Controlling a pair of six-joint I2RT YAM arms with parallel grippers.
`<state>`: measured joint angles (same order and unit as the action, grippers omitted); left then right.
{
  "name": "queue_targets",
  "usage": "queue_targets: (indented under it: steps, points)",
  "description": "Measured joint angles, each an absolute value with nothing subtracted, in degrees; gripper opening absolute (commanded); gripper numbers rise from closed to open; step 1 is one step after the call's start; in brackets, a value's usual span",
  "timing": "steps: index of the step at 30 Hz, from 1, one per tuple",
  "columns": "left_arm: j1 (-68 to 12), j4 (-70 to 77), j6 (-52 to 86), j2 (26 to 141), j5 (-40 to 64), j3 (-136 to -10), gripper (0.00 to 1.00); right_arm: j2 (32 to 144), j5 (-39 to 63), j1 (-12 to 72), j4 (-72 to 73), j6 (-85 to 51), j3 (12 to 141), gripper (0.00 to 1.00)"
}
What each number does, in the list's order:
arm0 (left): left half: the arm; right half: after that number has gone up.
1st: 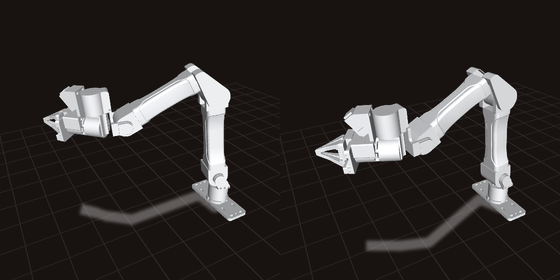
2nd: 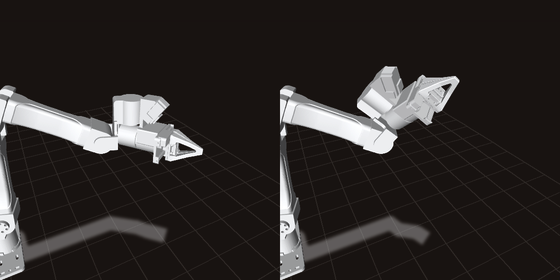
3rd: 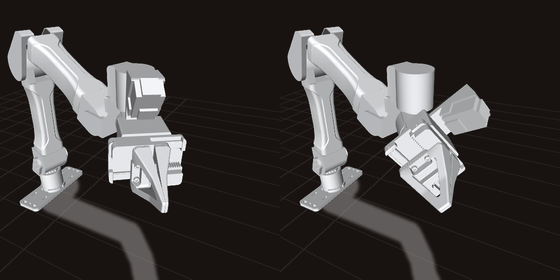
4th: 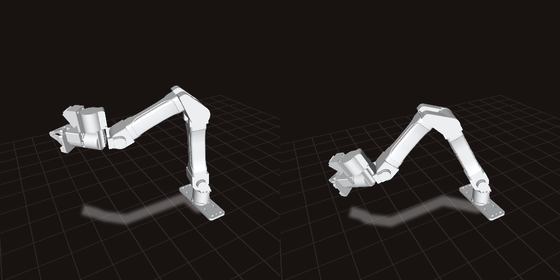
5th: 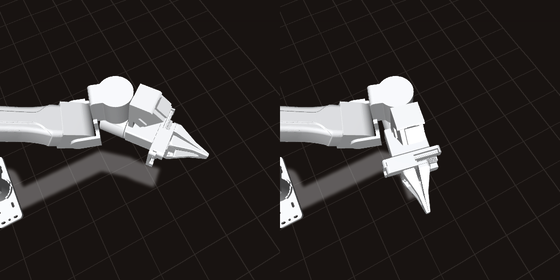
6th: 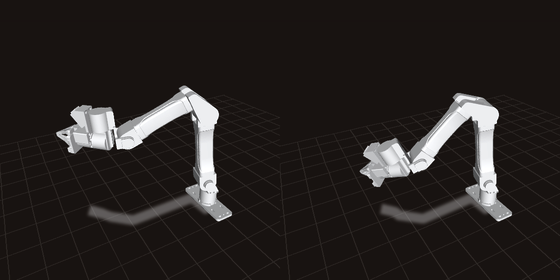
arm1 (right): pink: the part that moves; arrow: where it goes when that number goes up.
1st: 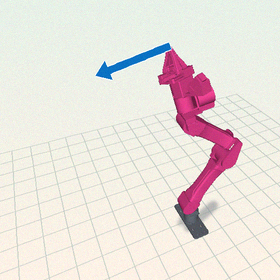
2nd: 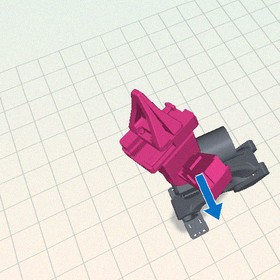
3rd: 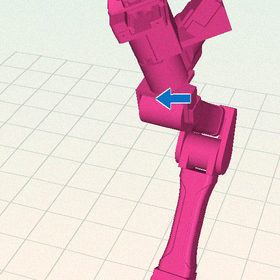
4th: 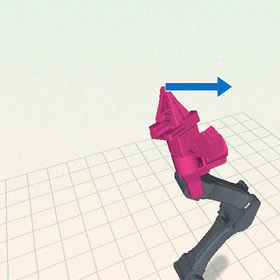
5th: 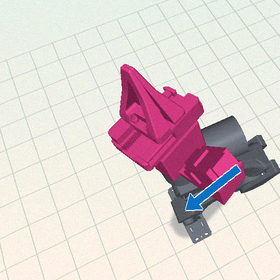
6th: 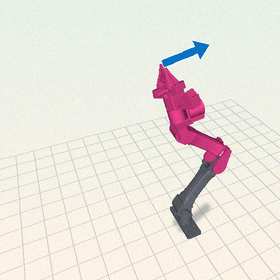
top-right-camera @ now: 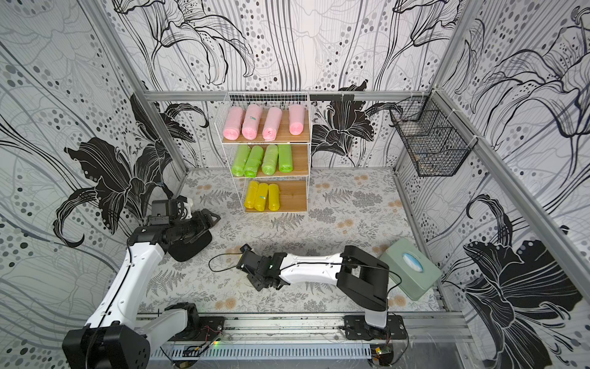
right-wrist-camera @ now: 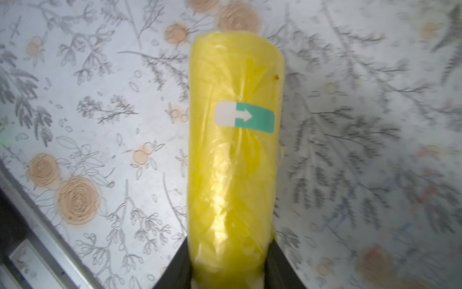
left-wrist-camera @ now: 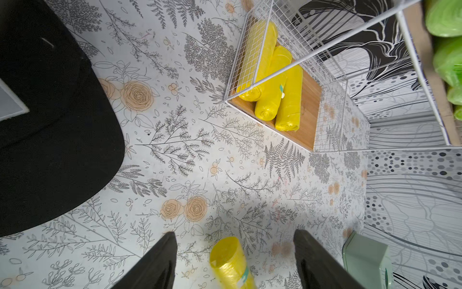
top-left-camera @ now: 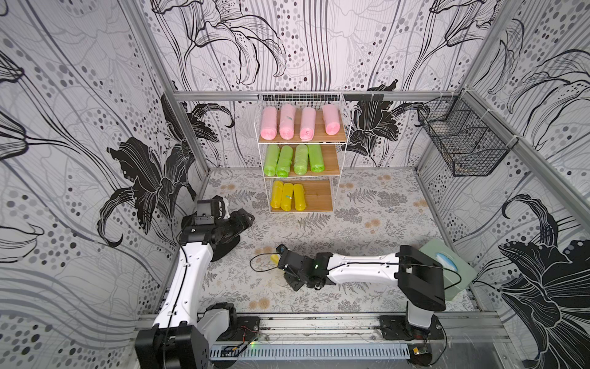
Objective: Sort the rolls of trash bags by color and place them on the shelf
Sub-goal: Pick up the roll of trash bags from the center of the board, then place the roll of trash bags on the shelf.
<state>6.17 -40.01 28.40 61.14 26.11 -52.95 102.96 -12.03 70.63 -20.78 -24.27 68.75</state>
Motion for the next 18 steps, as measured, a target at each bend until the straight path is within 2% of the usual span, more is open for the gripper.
queue_targets:
  steps: [10,18]
  points:
    - [5.0,-25.6,38.6,56.6,29.6,-45.2,0.75,94.0,-16.4,59.1,-21.5,-23.4,66.5,0.39]
    - [-3.2,-16.4,42.6,56.6,27.9,-42.0,0.74,94.2,-18.7,51.7,-22.3,-21.8,68.1,0.38]
